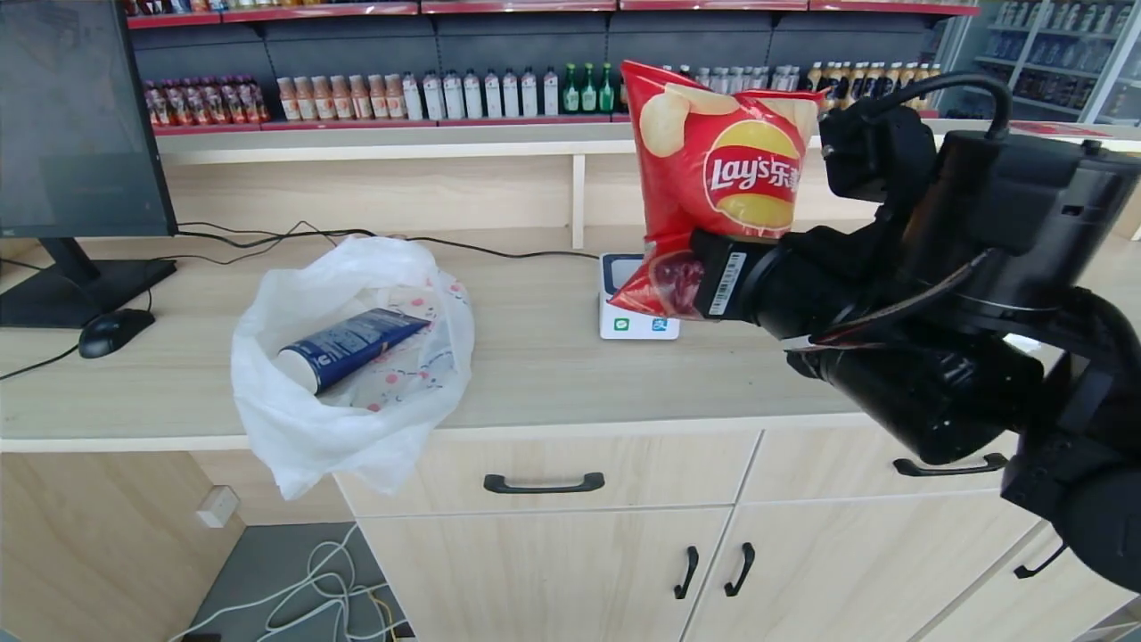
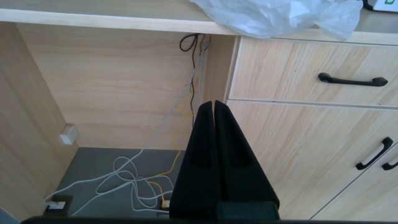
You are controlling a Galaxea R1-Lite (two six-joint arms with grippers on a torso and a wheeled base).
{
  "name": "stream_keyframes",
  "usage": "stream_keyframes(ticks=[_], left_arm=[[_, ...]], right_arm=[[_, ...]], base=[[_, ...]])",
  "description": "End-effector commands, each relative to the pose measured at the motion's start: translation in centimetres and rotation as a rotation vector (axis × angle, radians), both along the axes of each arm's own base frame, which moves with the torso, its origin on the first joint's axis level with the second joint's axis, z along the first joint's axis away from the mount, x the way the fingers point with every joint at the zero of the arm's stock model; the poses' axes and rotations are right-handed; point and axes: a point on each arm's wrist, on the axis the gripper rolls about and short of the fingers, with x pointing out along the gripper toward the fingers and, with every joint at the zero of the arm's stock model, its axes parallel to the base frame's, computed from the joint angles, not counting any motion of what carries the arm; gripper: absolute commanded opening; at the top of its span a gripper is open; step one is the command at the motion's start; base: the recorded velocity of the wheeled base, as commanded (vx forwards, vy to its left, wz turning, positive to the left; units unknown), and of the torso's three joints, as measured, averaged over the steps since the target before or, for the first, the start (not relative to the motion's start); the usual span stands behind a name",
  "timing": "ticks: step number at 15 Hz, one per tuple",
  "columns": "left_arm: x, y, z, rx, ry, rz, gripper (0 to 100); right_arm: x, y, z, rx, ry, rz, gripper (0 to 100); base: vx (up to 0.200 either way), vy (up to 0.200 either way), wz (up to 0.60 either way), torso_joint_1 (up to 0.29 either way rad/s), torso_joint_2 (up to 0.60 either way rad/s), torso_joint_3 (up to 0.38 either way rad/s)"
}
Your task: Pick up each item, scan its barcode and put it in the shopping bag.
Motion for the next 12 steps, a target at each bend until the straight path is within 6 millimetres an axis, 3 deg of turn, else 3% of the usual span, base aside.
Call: stream_keyframes(ticks=[1, 8, 12], left_arm=[[0.0, 0.0, 0.0, 0.000, 0.000, 0.001, 0], [0.0, 0.0, 0.0, 0.000, 0.000, 0.001, 0], [0.0, 0.0, 0.0, 0.000, 0.000, 0.002, 0]], right_arm=[[2.3, 0.8, -2.0, -0.056, 0.009, -0.028, 0], [7.8, -1.8, -3.6, -0.054, -0.028, -0.036, 0], [9.9, -2.0, -4.3, -0.036, -0.057, -0.023, 0]], base=[[0.000, 0.000, 0.00, 0.000, 0.00, 0.000], [0.000, 0.000, 0.00, 0.000, 0.00, 0.000], [0.000, 0.000, 0.00, 0.000, 0.00, 0.000]])
